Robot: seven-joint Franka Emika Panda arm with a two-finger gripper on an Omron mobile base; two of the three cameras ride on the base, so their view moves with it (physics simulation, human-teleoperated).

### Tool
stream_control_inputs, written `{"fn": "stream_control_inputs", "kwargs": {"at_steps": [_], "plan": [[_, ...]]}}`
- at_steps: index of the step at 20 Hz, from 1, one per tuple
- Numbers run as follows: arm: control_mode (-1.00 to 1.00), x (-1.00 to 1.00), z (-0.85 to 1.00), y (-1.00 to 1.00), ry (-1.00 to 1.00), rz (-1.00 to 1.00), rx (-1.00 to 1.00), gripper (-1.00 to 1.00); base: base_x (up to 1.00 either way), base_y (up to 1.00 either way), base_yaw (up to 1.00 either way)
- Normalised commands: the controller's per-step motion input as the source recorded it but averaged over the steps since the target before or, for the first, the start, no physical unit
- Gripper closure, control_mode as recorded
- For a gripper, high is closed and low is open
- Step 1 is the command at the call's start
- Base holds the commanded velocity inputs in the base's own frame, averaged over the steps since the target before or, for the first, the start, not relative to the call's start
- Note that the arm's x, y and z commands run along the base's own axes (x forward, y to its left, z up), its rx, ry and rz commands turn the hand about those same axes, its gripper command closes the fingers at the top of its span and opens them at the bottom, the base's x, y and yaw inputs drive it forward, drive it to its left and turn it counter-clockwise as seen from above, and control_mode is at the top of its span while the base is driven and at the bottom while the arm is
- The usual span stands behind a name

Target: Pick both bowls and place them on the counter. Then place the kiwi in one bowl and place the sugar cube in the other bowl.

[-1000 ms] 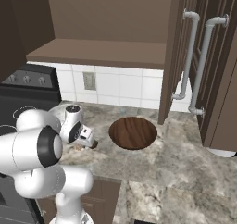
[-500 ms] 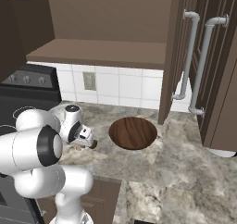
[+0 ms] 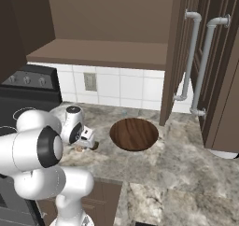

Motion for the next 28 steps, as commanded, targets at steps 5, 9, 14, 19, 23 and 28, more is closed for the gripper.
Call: {"fn": "stream_control_inputs", "kwargs": {"at_steps": [5, 9, 14, 19, 23, 28], "plan": [[-1.00, -0.12, -0.13, -0.07, 0.00, 0.00, 0.00, -1.00, 0.00, 0.00, 0.00], [-1.00, -0.20, -0.10, -0.02, 0.00, 0.00, 0.00, -1.00, 0.00, 0.00, 0.00], [-1.00, -0.26, -0.04, 0.00, 0.00, 0.00, 0.00, -1.00, 0.00, 0.00, 0.00], [-1.00, -0.18, -0.09, -0.01, 0.00, 0.00, 0.00, -1.00, 0.00, 0.00, 0.00], [-1.00, -0.01, -0.22, -0.03, 0.00, 0.00, 0.00, -1.00, 0.00, 0.00, 0.00], [-1.00, 0.00, -0.24, 0.00, 0.00, 0.00, 0.00, 1.00, 0.00, 0.00, 0.00]]}}
